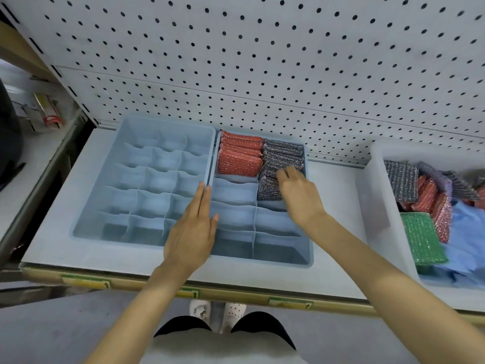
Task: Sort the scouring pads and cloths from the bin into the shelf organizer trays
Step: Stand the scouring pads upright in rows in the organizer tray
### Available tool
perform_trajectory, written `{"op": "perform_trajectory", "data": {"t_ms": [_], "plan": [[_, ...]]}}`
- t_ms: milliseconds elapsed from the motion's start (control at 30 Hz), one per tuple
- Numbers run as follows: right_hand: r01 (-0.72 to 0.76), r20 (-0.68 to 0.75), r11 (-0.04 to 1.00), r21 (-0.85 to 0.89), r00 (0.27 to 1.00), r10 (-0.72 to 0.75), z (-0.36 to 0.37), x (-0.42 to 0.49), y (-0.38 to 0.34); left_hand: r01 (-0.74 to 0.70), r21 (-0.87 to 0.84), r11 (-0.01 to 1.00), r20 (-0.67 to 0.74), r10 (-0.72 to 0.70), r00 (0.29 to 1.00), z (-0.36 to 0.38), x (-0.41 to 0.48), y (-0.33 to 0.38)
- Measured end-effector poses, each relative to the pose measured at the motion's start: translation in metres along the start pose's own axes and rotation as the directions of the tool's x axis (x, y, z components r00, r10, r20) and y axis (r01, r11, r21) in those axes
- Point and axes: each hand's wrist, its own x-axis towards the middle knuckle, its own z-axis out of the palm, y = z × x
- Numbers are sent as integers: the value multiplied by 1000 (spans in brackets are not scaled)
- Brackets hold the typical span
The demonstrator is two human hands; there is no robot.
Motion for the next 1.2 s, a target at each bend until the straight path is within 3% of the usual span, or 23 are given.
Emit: {"op": "perform_trajectory", "data": {"t_ms": [133,300,567,767,933,1067,1200], "plan": [[61,-131,997,-57,989,-68,19,1,14,4,-4,1000,9,-4,1000,-1,0,1],[115,-103,988,108,989,-103,33,-3,14,12,-8,1000,25,-12,1000,-1,0,1],[184,-83,961,207,982,-170,40,5,29,-2,-19,1000,7,2,1000,3,1,-2],[96,-191,934,343,981,-30,36,-10,28,-9,-69,998,-2,8,1000,3,2,-5],[27,-238,902,431,967,85,16,-30,36,21,-255,967,16,-17,1000,-4,4,0],[-40,-259,860,508,945,198,-8,-61,53,-79,-224,971,-30,74,997,-19,14,23],[-54,-325,855,516,911,253,-27,-97,89,-148,-340,928,-47,141,989,-26,21,76]]}}
